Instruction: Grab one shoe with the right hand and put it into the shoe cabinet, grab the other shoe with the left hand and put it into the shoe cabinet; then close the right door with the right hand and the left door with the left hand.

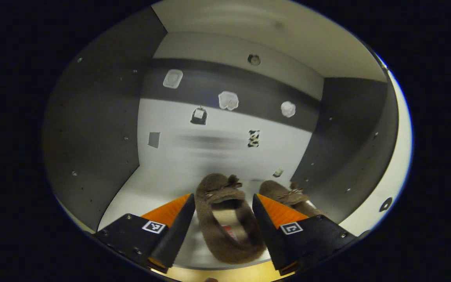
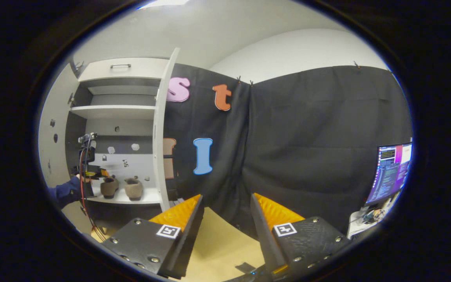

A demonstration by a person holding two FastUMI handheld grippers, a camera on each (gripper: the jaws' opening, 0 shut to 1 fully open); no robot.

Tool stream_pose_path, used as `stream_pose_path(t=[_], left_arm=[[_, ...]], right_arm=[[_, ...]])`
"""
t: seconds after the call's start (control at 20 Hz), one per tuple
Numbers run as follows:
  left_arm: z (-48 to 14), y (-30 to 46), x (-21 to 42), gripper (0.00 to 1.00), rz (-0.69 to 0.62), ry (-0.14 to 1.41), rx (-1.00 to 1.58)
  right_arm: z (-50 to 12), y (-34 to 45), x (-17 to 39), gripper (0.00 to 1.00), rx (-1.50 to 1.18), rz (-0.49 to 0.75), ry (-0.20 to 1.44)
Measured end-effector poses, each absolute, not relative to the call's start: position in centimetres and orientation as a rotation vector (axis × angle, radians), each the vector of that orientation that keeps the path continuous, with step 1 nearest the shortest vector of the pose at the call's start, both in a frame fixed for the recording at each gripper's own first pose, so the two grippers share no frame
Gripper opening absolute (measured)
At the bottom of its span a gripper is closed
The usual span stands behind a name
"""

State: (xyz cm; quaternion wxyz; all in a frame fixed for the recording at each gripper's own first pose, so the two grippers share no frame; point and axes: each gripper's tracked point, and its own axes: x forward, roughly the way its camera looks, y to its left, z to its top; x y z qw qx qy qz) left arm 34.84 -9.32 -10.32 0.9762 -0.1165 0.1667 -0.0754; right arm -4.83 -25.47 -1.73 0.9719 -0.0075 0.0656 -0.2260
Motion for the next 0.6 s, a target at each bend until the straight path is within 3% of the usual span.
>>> stream_pose_path(t=[0.6], left_arm=[[5.0, -13.5, 19.8, 0.93, -0.257, 0.051, -0.071]], right_arm=[[4.4, -23.5, -3.3, 0.71, -0.018, -0.305, -0.005]])
